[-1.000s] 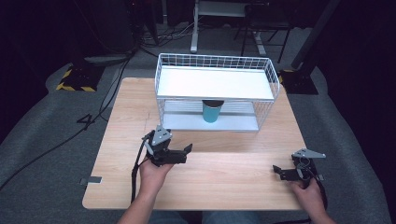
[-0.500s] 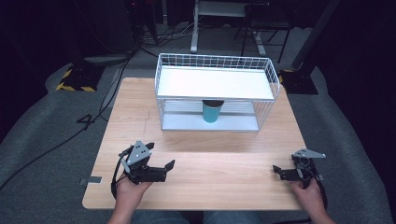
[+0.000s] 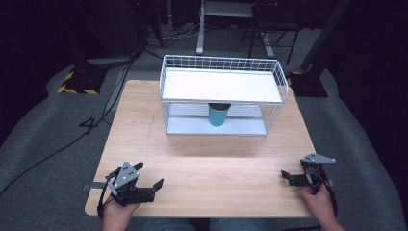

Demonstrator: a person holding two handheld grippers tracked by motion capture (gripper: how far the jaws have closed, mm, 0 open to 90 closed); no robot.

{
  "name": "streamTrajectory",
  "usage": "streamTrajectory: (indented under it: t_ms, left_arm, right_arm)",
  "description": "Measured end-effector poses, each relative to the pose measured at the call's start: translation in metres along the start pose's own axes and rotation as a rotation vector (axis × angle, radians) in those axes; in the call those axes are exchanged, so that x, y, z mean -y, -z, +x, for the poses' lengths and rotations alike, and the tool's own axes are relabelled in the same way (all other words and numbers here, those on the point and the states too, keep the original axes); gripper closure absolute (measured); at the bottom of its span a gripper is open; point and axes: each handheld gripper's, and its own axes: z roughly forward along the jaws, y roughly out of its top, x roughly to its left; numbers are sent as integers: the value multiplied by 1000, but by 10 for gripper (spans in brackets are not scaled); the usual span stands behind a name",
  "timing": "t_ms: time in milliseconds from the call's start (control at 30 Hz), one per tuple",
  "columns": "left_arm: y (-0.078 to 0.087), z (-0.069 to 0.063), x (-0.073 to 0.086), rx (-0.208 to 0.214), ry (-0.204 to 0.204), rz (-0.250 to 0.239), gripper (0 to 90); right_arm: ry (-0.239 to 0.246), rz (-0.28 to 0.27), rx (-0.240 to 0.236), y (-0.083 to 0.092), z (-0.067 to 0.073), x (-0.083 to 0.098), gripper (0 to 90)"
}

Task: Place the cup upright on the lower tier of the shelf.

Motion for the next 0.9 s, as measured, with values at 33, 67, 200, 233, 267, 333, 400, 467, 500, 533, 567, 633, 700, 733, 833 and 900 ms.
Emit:
streamTrajectory:
  t_ms: [33,67,200,233,267,333,400,467,500,533,567,633,700,733,833,900]
  left_arm:
    - [1,2,6,-10,-6,17,75]
    - [1,3,10,-16,-3,34,75]
    - [-1,9,18,-13,11,72,76]
    - [-3,11,21,-23,13,92,76]
    - [-4,12,23,-31,1,108,76]
    - [-8,14,27,-44,-8,147,76]
    - [-11,16,29,-41,-10,175,77]
    - [-12,17,30,-41,-1,185,77]
    - [-13,18,31,-50,-8,196,77]
    - [-15,17,31,-53,-3,202,77]
    - [-17,17,32,-66,-12,229,77]
    - [-20,17,33,-72,-24,253,78]
    - [-23,17,34,-79,-30,283,78]
    - [-23,17,34,-79,-30,283,81]
    - [-28,19,36,-84,-18,273,61]
    - [-30,19,39,-84,-20,251,34]
  right_arm:
    - [0,0,0,0,0,0,7]
    - [0,0,0,0,0,0,7]
    - [0,0,0,0,0,0,7]
    - [0,0,0,0,0,0,7]
    - [0,0,0,0,0,0,7]
    - [0,0,0,0,0,0,7]
    - [0,0,0,0,0,0,7]
    - [0,0,0,0,0,0,7]
    - [0,0,0,0,0,0,7]
    - [0,0,0,0,0,0,7]
    - [0,0,0,0,0,0,7]
    - [0,0,0,0,0,0,7]
    - [0,0,0,0,0,0,7]
    - [0,0,0,0,0,0,7]
    - [0,0,0,0,0,0,7]
    - [0,0,0,0,0,0,7]
